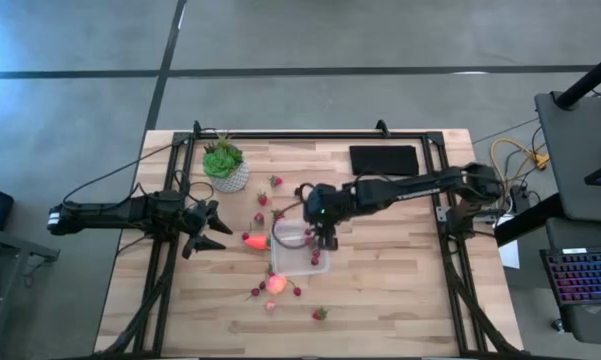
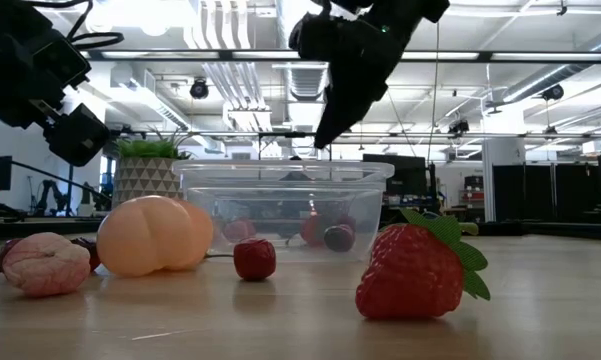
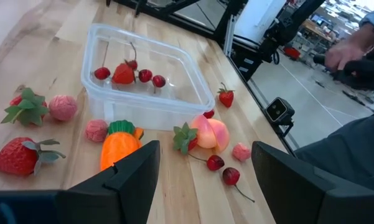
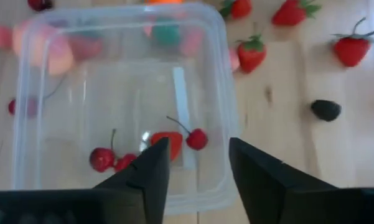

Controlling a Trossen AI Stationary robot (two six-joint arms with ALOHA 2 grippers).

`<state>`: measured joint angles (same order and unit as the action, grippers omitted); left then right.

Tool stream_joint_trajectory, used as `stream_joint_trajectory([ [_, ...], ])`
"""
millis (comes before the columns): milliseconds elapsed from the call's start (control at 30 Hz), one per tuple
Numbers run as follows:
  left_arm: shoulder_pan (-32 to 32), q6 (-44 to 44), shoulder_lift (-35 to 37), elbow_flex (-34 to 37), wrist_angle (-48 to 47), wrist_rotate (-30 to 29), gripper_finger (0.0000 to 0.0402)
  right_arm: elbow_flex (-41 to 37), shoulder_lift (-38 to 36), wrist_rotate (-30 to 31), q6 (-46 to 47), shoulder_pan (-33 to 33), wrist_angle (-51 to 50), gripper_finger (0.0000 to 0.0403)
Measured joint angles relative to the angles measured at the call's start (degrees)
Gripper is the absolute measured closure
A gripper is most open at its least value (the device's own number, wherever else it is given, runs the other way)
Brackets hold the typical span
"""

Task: Pick and placing Produce into tupperware
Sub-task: Put the blackberry into the transparent container

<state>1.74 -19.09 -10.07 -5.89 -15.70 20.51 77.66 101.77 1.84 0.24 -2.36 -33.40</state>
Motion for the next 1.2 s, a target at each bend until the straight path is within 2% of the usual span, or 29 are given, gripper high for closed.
stream_joint_trajectory([
  [133,0.0,0.0,0.1,0.0,0.1,0.0,0.0162,1.6,0.8,10.9,3.3,0.0,-1.4,0.0209],
  [200,0.0,0.0,0.0,0.0,0.2,0.0,0.0162,2.1,0.9,12.8,4.6,2.4,-1.3,0.0202],
  [267,0.0,0.0,0.0,0.0,0.2,0.0,0.0162,2.7,0.9,10.9,4.9,5.7,-1.1,0.0200],
  [400,0.0,0.0,0.0,0.0,0.2,0.0,0.0162,3.5,1.5,2.5,2.5,12.5,-0.3,0.0200],
  [567,0.0,0.0,0.0,0.0,0.2,0.0,0.0162,8.0,7.1,-7.6,12.5,19.4,-3.8,0.0200],
  [667,0.0,0.0,0.0,0.0,0.3,0.0,0.0162,12.0,12.3,-11.9,15.6,20.7,-4.7,0.0200],
  [967,0.0,0.0,0.1,0.0,0.2,0.0,0.0162,30.8,27.4,-12.2,20.1,20.6,-18.5,0.0200],
  [1100,0.0,0.0,0.0,0.0,0.2,0.0,0.0162,37.4,30.8,-6.5,22.3,20.5,-21.6,0.0202],
  [1200,0.0,0.0,0.0,0.0,0.2,0.0,0.0162,40.7,32.5,-5.4,23.3,20.4,-23.6,0.0210],
])
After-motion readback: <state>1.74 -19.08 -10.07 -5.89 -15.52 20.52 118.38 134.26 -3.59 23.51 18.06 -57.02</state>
